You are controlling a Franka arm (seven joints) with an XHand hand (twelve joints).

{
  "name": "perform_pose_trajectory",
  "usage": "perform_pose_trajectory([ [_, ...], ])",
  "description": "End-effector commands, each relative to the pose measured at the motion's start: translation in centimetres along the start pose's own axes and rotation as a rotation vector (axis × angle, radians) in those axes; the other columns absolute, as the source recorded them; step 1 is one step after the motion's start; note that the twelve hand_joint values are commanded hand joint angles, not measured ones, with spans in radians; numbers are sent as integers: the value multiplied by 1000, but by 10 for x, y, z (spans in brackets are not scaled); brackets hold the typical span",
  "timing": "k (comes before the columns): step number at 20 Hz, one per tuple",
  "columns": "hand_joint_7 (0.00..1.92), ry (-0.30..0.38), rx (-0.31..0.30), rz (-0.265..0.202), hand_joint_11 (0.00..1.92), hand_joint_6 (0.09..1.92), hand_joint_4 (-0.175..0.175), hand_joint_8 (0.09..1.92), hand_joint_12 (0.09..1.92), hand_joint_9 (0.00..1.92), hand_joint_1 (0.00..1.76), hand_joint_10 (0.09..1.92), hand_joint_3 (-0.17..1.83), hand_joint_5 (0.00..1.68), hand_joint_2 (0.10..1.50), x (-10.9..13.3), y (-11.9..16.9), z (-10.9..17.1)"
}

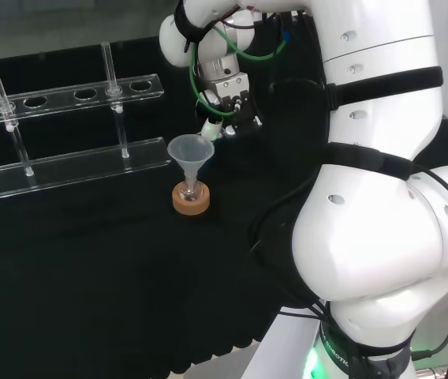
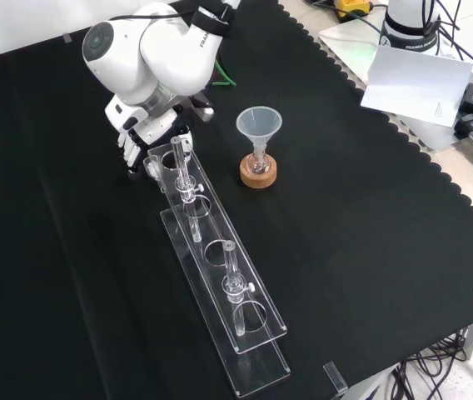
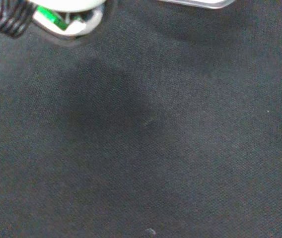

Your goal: Pick up the weighing funnel.

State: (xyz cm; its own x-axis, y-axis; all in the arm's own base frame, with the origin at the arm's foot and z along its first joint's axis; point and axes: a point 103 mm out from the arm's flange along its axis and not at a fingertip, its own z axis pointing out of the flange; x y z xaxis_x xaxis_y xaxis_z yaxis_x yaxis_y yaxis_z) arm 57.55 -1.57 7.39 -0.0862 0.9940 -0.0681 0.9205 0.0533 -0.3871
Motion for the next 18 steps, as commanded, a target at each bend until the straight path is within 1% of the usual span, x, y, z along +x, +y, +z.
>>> perform_pose_trajectory([
  [1, 529, -9, 15, 16, 541, 716, -9, 701, 1262, 751, 910, 535, 603, 637, 593, -2, -2, 4],
  [6, 530, -8, 13, 15, 544, 721, -8, 701, 1262, 751, 910, 535, 604, 640, 594, -3, -2, 4],
  [7, 530, -9, 2, 2, 545, 722, -8, 701, 1261, 751, 910, 535, 604, 641, 594, -3, -2, 4],
  [9, 530, -11, 0, 5, 546, 724, -7, 702, 1261, 751, 910, 535, 604, 642, 595, -4, -2, 4],
  [10, 530, -19, 1, -7, 546, 725, -7, 702, 1261, 751, 910, 535, 604, 642, 595, -4, -2, 5],
  [14, 530, -5, 4, 3, 548, 727, -7, 702, 1260, 751, 910, 536, 605, 643, 596, -7, -3, 6],
  [17, 530, 12, 5, 7, 549, 729, -7, 702, 1259, 752, 911, 536, 605, 645, 596, -24, -8, 11],
  [18, 530, -1, 15, 21, 549, 730, -7, 702, 1259, 752, 911, 536, 605, 645, 596, -13, -6, 9],
])
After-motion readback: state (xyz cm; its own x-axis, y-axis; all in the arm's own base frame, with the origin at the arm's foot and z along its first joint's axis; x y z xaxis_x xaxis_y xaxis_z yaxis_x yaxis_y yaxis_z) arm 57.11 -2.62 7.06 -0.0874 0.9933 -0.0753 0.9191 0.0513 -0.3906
